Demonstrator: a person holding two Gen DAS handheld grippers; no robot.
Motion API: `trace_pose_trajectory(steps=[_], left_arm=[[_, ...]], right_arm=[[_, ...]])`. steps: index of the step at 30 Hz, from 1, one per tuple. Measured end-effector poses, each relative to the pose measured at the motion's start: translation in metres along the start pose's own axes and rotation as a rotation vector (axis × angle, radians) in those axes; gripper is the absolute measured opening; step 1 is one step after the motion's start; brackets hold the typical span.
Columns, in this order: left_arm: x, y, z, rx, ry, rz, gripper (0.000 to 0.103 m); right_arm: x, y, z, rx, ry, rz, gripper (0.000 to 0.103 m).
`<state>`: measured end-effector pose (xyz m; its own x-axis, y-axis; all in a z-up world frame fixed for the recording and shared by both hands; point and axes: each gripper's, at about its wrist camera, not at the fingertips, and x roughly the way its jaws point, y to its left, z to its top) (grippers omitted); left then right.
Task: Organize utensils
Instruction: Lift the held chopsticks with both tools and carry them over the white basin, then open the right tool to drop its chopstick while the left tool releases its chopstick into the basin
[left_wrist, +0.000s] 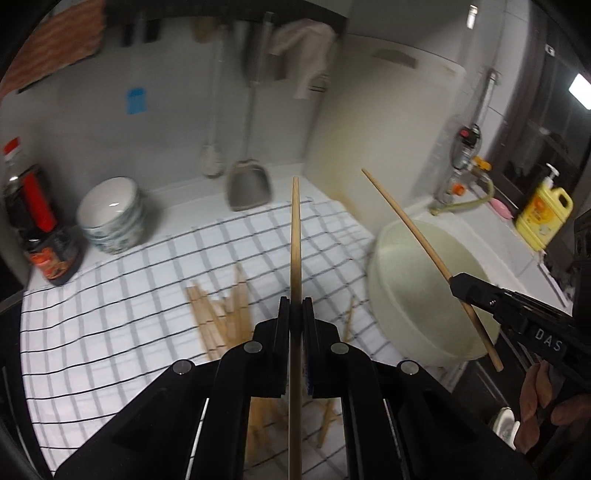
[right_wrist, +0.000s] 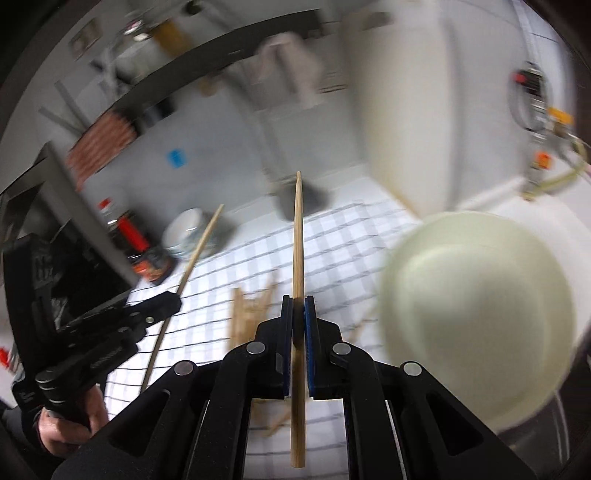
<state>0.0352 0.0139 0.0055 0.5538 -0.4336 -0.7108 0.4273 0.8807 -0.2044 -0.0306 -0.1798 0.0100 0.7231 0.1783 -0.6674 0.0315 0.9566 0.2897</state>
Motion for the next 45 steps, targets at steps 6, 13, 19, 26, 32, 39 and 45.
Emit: trace_pose_trajectory(steps=[6, 13, 19, 26, 32, 39, 45], left_arm=[[0.033, -0.061, 0.008, 0.051, 0.043, -0.096, 0.007], [0.078, -0.125, 0.016, 0.089, 0.107, -0.182, 0.007], [0.126, -0.158, 0.018, 0.086, 0.185, -0.201, 0.007], [0.168, -0.171, 0.017, 0.093, 0.251, -0.164, 0.007], [0.187, -0.182, 0.018, 0.124, 0.282, -0.138, 0.007], [0.2, -0.185, 0.018, 0.135, 0.32, -0.103, 0.008], [0.182, -0.179, 0.026, 0.13, 0.267, -0.043, 0.06]], right_arm=[[-0.019, -0.067, -0.012, 0.075, 0.011, -0.122, 0.006], [-0.019, -0.122, -0.02, 0.144, 0.041, -0.169, 0.006], [0.0, -0.157, -0.026, 0.195, 0.092, -0.17, 0.006], [0.021, -0.185, -0.032, 0.243, 0.132, -0.174, 0.006], [0.031, -0.198, -0.032, 0.254, 0.138, -0.186, 0.006], [0.038, -0.203, -0.03, 0.247, 0.147, -0.214, 0.006], [0.027, -0.2, -0.027, 0.215, 0.12, -0.264, 0.019]])
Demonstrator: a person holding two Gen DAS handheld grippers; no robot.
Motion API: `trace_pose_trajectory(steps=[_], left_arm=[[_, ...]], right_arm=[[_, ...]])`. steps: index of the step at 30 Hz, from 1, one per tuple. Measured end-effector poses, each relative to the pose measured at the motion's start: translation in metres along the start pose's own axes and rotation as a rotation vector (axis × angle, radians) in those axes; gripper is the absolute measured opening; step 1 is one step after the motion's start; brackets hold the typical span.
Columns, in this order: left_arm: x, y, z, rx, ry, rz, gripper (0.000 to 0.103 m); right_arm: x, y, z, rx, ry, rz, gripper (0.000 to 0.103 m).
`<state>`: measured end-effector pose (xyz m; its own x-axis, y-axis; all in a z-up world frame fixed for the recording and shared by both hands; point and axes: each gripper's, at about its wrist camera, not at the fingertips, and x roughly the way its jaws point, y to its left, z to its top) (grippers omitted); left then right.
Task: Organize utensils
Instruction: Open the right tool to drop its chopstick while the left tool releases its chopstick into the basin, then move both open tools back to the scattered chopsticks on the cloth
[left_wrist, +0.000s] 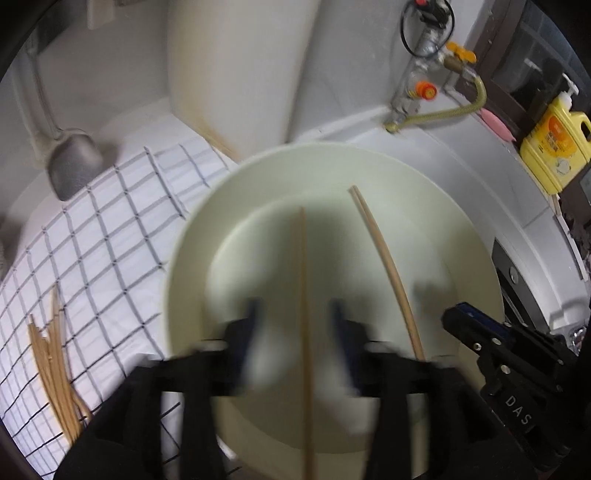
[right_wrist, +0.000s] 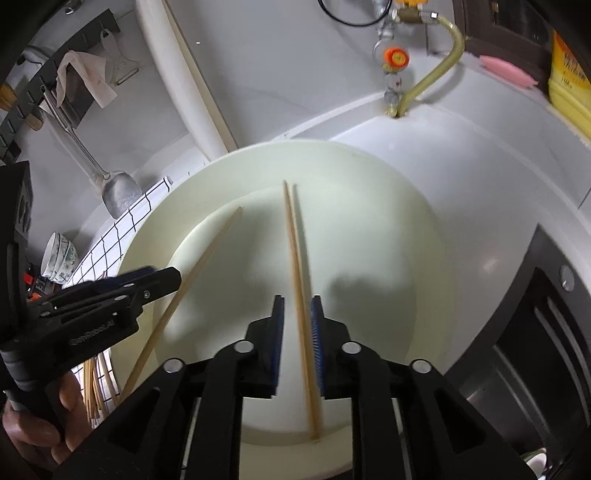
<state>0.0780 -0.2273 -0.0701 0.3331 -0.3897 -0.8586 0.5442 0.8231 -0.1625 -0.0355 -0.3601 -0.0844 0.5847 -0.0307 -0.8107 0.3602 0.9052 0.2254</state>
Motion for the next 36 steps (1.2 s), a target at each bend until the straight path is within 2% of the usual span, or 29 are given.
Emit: trace_pose_trajectory(steps=[1, 3, 5, 7, 13, 23, 36], left_arm=[[-0.004, 0.002, 0.0, -0.006, -0.017, -0.001, 0.067], [-0.012, 0.005, 0.0, -0.011, -0.031, 0.0, 0.068], [-0.019, 0.011, -0.002, -0.025, -0.031, 0.017, 0.076], [-0.027, 0.018, -0.005, -0.047, -0.037, 0.017, 0.08], [-0.052, 0.035, -0.017, -0.059, -0.055, 0.038, 0.084], [-0.084, 0.06, -0.039, -0.064, -0.061, 0.059, 0.087], [-0.12, 0.108, -0.066, -0.115, -0.095, 0.11, 0.092]], right_arm=[[-0.002, 0.0, 0.0, -0.003, -0.004, -0.004, 0.021], [-0.008, 0.001, -0.001, -0.005, -0.013, -0.001, 0.024], [-0.014, 0.001, -0.003, -0.002, -0.02, 0.004, 0.029], [-0.022, 0.004, -0.005, 0.0, -0.034, 0.008, 0.039], [-0.042, 0.023, -0.012, -0.014, -0.06, 0.029, 0.049], [-0.061, 0.048, -0.024, -0.008, -0.069, 0.077, 0.054], [-0.074, 0.099, -0.039, -0.089, -0.066, 0.119, 0.058]])
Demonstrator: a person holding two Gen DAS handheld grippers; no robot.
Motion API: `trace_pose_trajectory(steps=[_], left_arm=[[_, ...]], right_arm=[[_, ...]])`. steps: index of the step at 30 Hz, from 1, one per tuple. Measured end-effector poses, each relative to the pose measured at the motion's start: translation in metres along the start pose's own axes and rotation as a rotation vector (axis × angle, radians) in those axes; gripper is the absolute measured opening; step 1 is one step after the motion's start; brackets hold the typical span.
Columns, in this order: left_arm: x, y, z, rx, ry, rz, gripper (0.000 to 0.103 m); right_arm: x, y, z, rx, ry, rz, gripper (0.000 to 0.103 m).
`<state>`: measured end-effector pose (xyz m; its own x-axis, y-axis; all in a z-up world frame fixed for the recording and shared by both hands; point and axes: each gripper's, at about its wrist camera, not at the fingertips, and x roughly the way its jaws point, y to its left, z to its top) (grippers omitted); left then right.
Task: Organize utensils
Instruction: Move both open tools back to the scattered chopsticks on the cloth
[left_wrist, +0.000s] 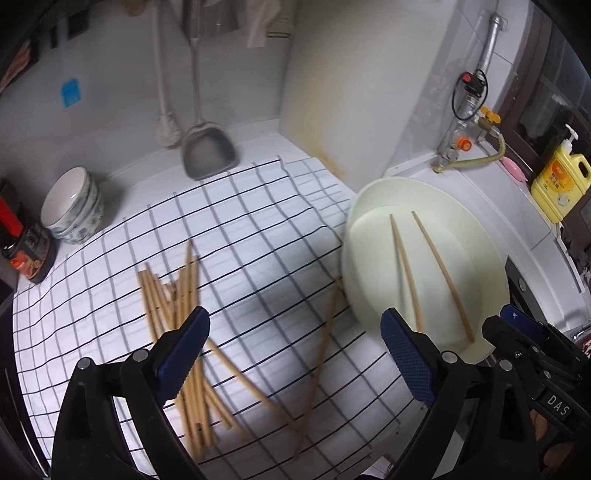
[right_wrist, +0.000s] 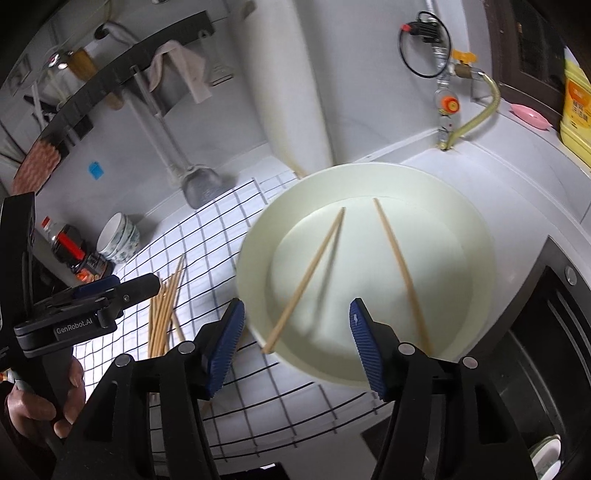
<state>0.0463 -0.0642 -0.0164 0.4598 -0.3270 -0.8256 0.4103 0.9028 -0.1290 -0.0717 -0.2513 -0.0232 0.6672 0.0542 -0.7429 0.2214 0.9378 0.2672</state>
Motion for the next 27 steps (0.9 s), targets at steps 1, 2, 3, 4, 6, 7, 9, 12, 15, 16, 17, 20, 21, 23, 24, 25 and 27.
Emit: trace_pose_trajectory(steps=[1, 2, 3, 4, 6, 7, 9, 12, 15, 16, 17, 20, 21, 23, 24, 25, 27], left_arm=[[-0.001, 0.003, -0.002, -0.006, -0.001, 0.003, 0.092], [-0.003, 0.008, -0.004, -0.013, -0.001, 0.007, 0.092], [-0.004, 0.011, -0.005, -0.017, -0.001, 0.009, 0.092], [-0.005, 0.016, -0.008, -0.025, -0.001, 0.014, 0.092], [-0.008, 0.026, -0.012, -0.037, -0.001, 0.022, 0.092], [-0.009, 0.03, -0.014, -0.043, -0.001, 0.025, 0.092], [-0.012, 0.039, -0.018, -0.057, -0.001, 0.033, 0.092], [-0.015, 0.052, -0.023, -0.079, -0.003, 0.043, 0.092], [-0.018, 0.065, -0.028, -0.103, -0.007, 0.055, 0.092], [-0.019, 0.069, -0.03, -0.108, -0.008, 0.058, 0.092], [-0.019, 0.074, -0.033, -0.116, -0.009, 0.063, 0.092], [-0.02, 0.089, -0.039, -0.137, -0.007, 0.08, 0.092], [-0.02, 0.094, -0.041, -0.145, -0.004, 0.086, 0.092], [-0.019, 0.104, -0.046, -0.158, -0.001, 0.095, 0.092], [-0.018, 0.109, -0.049, -0.164, 0.0, 0.102, 0.092], [-0.017, 0.112, -0.052, -0.168, 0.002, 0.108, 0.092], [-0.015, 0.122, -0.058, -0.174, 0.008, 0.122, 0.092]], right_arm=[[0.0, 0.004, -0.001, -0.006, 0.002, 0.003, 0.058], [0.001, 0.008, -0.001, -0.011, 0.005, 0.005, 0.058], [0.001, 0.011, -0.002, -0.016, 0.007, 0.008, 0.058], [0.002, 0.016, -0.003, -0.023, 0.01, 0.011, 0.058], [0.004, 0.025, -0.004, -0.037, 0.017, 0.018, 0.058], [0.005, 0.029, -0.005, -0.043, 0.02, 0.021, 0.059], [0.006, 0.036, -0.007, -0.054, 0.024, 0.027, 0.059], [0.009, 0.049, -0.01, -0.076, 0.033, 0.041, 0.059], [0.013, 0.062, -0.014, -0.1, 0.044, 0.051, 0.059], [0.016, 0.066, -0.016, -0.106, 0.048, 0.054, 0.059], [0.017, 0.07, -0.018, -0.111, 0.052, 0.057, 0.059], [0.022, 0.079, -0.023, -0.128, 0.061, 0.066, 0.059], [0.023, 0.082, -0.026, -0.133, 0.064, 0.068, 0.059], [0.026, 0.089, -0.031, -0.144, 0.071, 0.073, 0.059], [0.029, 0.092, -0.034, -0.148, 0.073, 0.074, 0.059], [0.031, 0.095, -0.036, -0.151, 0.075, 0.076, 0.059], [0.035, 0.099, -0.041, -0.16, 0.081, 0.076, 0.059]])
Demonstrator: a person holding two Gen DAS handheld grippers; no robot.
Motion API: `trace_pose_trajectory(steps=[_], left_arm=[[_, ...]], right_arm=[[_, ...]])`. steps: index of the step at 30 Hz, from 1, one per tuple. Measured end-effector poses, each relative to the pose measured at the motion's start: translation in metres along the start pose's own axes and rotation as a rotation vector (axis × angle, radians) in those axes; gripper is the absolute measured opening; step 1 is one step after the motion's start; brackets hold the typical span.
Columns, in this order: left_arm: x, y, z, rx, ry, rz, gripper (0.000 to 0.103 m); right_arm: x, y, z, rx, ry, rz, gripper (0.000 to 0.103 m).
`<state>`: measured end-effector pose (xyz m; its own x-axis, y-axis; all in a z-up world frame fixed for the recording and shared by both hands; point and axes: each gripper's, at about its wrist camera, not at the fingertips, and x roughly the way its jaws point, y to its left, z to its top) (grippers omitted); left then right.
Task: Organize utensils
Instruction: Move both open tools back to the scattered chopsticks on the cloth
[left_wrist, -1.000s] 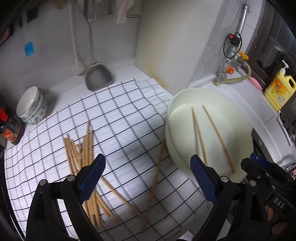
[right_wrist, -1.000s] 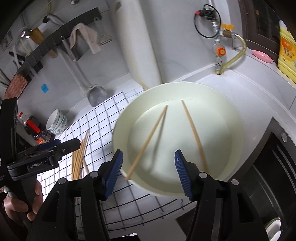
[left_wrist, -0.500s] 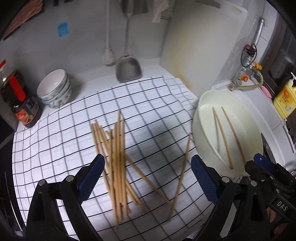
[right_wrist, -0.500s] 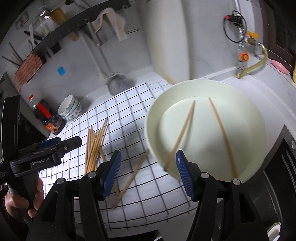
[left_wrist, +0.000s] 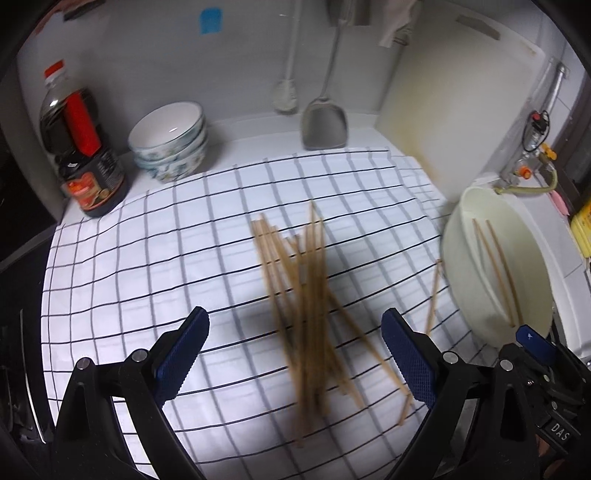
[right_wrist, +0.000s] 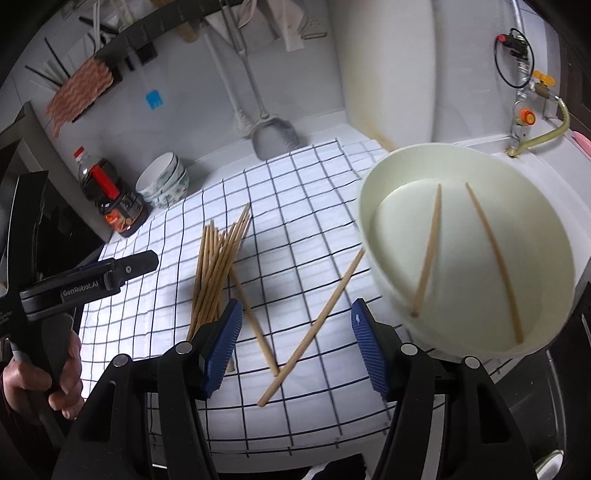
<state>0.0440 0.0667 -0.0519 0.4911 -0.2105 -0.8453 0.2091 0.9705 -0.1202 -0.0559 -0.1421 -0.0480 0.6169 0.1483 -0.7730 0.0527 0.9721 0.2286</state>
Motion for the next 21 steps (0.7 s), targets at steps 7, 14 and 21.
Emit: trace_pose_trajectory(steps=[7, 14, 21], left_arm=[[0.024, 0.025, -0.017, -0.02, 0.048, 0.018, 0.092], [0.048, 0.031, -0.029, -0.006, 0.063, 0.02, 0.092], [0.067, 0.026, -0.037, 0.026, 0.067, 0.02, 0.092]], right_arm=[[0.022, 0.017, -0.019, -0.036, 0.035, -0.012, 0.059], [0.043, 0.012, -0.031, 0.022, 0.053, -0.059, 0.061], [0.062, 0.008, -0.036, 0.046, 0.067, -0.1, 0.061]])
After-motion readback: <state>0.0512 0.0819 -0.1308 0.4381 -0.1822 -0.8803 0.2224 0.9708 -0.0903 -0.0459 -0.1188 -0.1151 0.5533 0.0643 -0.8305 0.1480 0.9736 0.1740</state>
